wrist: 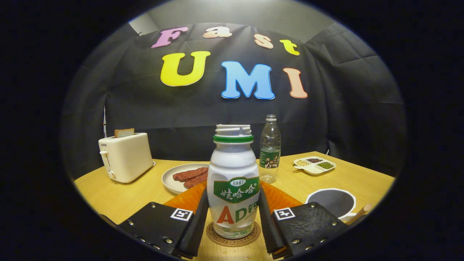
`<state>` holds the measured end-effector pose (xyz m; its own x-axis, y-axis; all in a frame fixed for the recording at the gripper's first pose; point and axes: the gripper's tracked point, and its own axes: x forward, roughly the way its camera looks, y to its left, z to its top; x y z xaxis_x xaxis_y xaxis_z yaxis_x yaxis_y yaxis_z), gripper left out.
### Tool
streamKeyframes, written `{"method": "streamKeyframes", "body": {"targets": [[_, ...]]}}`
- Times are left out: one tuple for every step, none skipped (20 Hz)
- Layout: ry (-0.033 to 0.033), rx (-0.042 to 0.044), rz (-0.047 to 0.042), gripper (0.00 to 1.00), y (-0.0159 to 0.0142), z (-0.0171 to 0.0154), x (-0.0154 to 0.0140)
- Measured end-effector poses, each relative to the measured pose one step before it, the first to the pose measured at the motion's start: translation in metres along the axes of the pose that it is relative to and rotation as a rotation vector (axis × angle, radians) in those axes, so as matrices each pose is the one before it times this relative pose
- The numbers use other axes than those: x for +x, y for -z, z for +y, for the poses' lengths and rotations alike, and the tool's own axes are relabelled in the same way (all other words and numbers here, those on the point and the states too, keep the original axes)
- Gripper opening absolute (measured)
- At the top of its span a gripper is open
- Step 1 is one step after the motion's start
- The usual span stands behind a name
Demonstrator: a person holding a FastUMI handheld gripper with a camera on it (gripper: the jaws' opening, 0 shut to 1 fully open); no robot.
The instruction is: Take the bottle from table, then pour the juice into the cup, finally place the bottle on the coaster
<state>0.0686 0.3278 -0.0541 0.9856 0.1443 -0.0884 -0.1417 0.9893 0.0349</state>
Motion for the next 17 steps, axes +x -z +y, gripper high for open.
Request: {"method": "streamKeyframes", "body": {"targets": [[0.00209,-0.00587,0.00231,0.67,0.00033,0.00053,-0.00109],[0.00332,-0.00225,-0.00089,0.67,0.00005,0.00069,0.00021],[0.00328,-0.00158,-0.00063,0.67,-0.00020,0.00002,0.00053],[-0.00052,0.00150,-0.00006,0.67,-0.00014,0.00076,-0.00047],[-0.00606,0.00443,0.00092,0.70,0.00141,0.00139,0.00008],[-0.01454,0.00393,-0.00362,0.73,-0.00145,0.00289,-0.00162],[0.00098,0.00083,0.00082,0.77,0.00013,-0.00079,0.00016],[0.00684,-0.00757,-0.00099,0.96,-0.00074,-0.00140,0.00085],[-0.00550,-0.00491,-0.00531,0.99,-0.00241,0.00028,-0.00214],[-0.00598,-0.00501,-0.00720,0.99,-0.00440,0.00119,-0.00212],[-0.00811,-0.00421,-0.00551,0.98,-0.00416,0.00088,-0.00306],[-0.00890,-0.00015,-0.00468,0.98,-0.00526,0.00106,-0.00412],[-0.00841,0.00008,-0.00844,0.98,-0.00663,0.00138,-0.00513],[0.00473,0.00107,-0.01054,0.98,-0.00910,-0.00120,-0.00600],[-0.00327,-0.00113,-0.01194,0.98,-0.01010,0.00020,-0.00559],[-0.01170,0.00023,-0.01660,0.98,-0.01344,0.00503,-0.00416],[-0.01095,-0.00509,-0.01306,0.98,-0.01213,0.00377,-0.00360]]}}
